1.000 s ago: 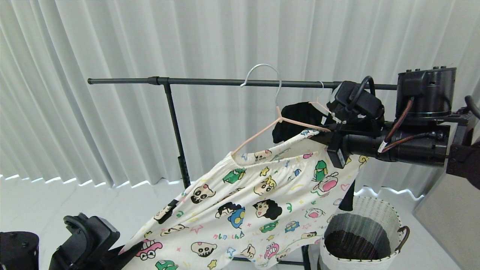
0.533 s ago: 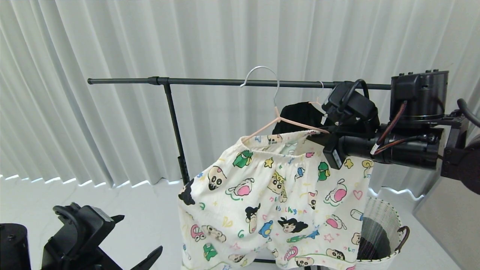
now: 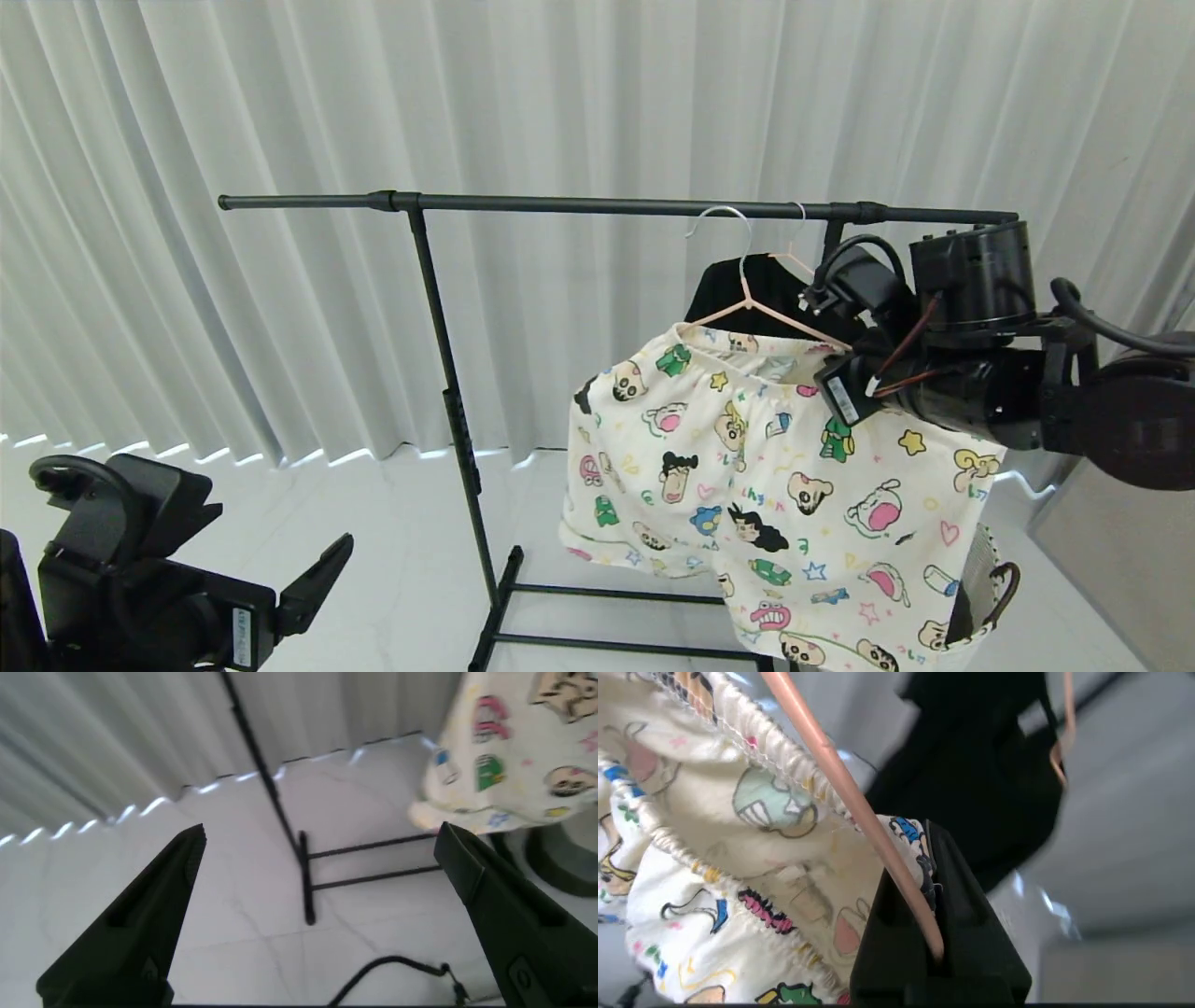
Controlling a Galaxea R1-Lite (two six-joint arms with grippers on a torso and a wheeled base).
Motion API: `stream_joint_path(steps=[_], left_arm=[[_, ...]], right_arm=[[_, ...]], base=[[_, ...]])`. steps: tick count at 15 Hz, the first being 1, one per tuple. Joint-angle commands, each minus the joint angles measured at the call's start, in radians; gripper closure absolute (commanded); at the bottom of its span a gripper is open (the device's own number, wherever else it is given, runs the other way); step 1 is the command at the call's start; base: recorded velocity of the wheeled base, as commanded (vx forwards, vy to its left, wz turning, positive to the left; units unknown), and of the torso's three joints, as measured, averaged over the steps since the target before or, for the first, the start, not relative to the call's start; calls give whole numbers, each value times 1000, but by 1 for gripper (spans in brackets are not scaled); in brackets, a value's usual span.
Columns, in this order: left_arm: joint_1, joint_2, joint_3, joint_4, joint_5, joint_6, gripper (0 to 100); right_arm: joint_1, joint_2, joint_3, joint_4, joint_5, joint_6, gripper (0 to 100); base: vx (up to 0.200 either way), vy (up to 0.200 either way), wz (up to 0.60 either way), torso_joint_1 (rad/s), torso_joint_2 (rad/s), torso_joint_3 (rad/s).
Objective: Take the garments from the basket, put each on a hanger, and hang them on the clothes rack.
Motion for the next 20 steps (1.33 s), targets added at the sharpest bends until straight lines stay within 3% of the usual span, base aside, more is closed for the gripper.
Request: stream_joint_path(steps=[1,4,6,9,12,20], left_arm=[[-1,6,-15,0,30,3,0],[-2,6,-44,0,84,9,0],[-2,8,-54,0,84,11,0],[-4,6,-56,0,81,41,0],[-19,8,-62,0,76,41,0],[-44,8,-61,0,76,41,0]], right_arm=[[-15,78,-18,-1,-59,12,100],[-16,196,-137,-1,-238,124,100],[-24,260,-229,1,-295,168,100],[-35,308,-318,-1,-301,188,100],[-46,342,-383,-2,-350,190,100],[-52,354,-410,-4,-359,190,100]], base=[[0,0,0,0,0,0],[0,0,0,0,0,0],[0,0,0,0,0,0],[0,0,0,0,0,0],[200,0,0,1,1,4],[200,0,0,5,6,3]])
